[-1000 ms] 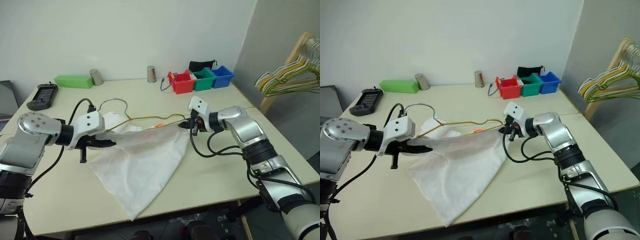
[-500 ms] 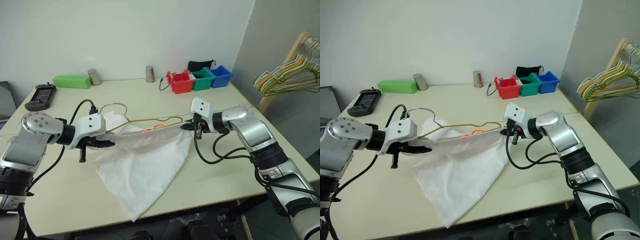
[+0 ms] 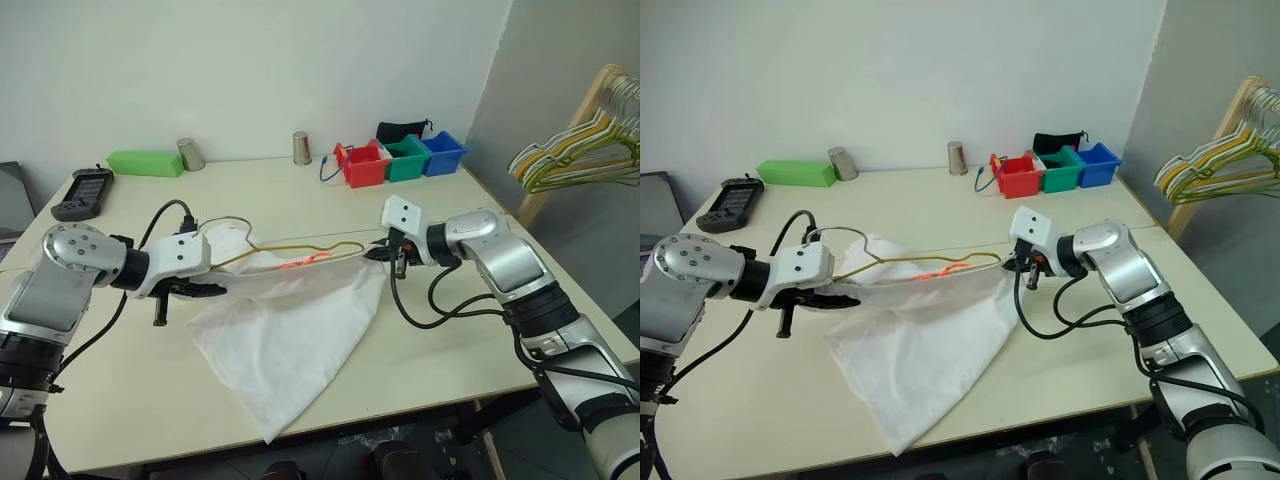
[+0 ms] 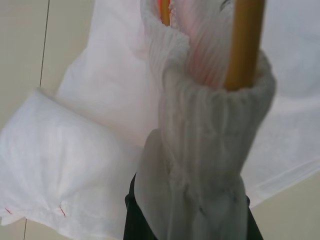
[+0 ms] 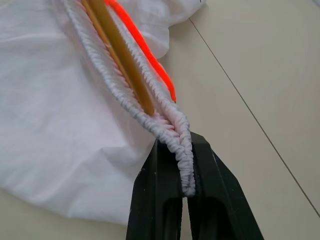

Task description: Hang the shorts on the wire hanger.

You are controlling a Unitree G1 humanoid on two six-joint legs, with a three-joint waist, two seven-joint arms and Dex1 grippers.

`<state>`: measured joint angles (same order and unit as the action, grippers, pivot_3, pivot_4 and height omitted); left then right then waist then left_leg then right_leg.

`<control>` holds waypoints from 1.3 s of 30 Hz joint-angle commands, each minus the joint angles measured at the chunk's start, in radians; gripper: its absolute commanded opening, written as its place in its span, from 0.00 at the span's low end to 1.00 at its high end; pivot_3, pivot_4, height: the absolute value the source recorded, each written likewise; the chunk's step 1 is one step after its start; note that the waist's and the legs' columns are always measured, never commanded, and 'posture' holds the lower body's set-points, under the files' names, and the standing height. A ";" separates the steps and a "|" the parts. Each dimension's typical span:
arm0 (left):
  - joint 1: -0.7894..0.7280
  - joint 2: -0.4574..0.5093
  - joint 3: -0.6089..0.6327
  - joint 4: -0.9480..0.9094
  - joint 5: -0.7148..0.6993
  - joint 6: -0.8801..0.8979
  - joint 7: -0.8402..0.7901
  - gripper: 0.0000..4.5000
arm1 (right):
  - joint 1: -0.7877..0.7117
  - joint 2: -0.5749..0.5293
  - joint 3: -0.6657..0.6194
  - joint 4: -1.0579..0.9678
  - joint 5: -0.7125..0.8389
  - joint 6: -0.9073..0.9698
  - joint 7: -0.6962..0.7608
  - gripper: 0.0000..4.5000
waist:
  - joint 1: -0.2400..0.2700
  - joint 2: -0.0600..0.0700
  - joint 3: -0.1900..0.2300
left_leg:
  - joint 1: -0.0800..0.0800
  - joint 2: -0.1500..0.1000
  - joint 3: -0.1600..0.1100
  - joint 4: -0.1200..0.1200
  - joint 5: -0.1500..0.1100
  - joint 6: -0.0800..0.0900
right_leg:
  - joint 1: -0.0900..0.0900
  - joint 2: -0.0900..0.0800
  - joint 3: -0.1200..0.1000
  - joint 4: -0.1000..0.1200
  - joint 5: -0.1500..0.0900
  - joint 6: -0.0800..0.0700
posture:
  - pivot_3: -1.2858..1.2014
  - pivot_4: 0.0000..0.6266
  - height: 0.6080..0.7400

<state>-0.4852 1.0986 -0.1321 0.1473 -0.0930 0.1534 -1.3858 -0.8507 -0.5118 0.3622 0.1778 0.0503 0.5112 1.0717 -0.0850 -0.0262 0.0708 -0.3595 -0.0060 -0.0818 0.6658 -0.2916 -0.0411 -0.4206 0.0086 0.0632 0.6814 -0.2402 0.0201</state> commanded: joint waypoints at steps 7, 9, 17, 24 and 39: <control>-0.045 0.029 -0.066 0.116 0.173 -0.091 0.046 0.00 | -0.025 -0.079 -0.023 -0.166 0.000 0.065 0.028 0.01 | 0.001 0.000 0.000 | 0.000 0.000 0.000 0.000 0.000 0.000 | 0.000 0.000 0.000 0.000 0.000 0.000 | 0.50 0.00 1.00; -0.070 -0.002 -0.069 0.131 0.184 -0.085 0.082 0.00 | -0.031 -0.073 -0.019 -0.205 0.004 0.094 0.024 0.01 | 0.001 0.000 0.000 | 0.000 0.000 0.000 0.000 0.000 0.000 | 0.000 0.000 0.000 0.000 0.000 0.000 | 0.50 0.00 1.00; -0.156 -0.172 -0.068 0.119 0.199 -0.060 0.204 0.00 | -0.052 0.008 0.035 -0.349 0.006 0.197 -0.024 0.01 | -0.002 0.000 -0.001 | -0.001 0.000 -0.001 0.001 0.000 0.000 | 0.000 0.000 -0.001 0.000 0.000 0.000 | 0.50 0.00 1.00; -0.151 -0.223 -0.047 0.036 0.141 -0.026 0.171 0.00 | -0.056 -0.027 0.082 -0.225 -0.109 0.040 -0.085 0.01 | -0.004 0.000 -0.001 | -0.001 0.000 -0.001 0.001 0.000 0.000 | 0.000 0.000 0.000 0.000 0.000 0.000 | 0.49 0.00 1.00; -0.135 -0.211 -0.057 0.040 0.158 -0.047 0.158 0.00 | -0.124 -0.086 0.041 -0.194 -0.115 -0.019 -0.014 0.76 | -0.013 0.000 -0.001 | -0.001 0.000 -0.001 0.001 0.000 0.000 | 0.000 0.000 0.000 0.000 0.000 0.000 | 0.49 0.00 1.00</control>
<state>-0.6088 0.8733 -0.2075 0.2099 0.0788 0.1213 -1.2206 -0.9458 -0.5820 0.4405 0.0049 -0.0595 0.5119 1.0466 -0.0983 -0.0262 0.0695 -0.3602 -0.0063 -0.0823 0.6666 -0.2916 -0.0411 -0.4206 0.0081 0.0630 0.6813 -0.2401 0.0200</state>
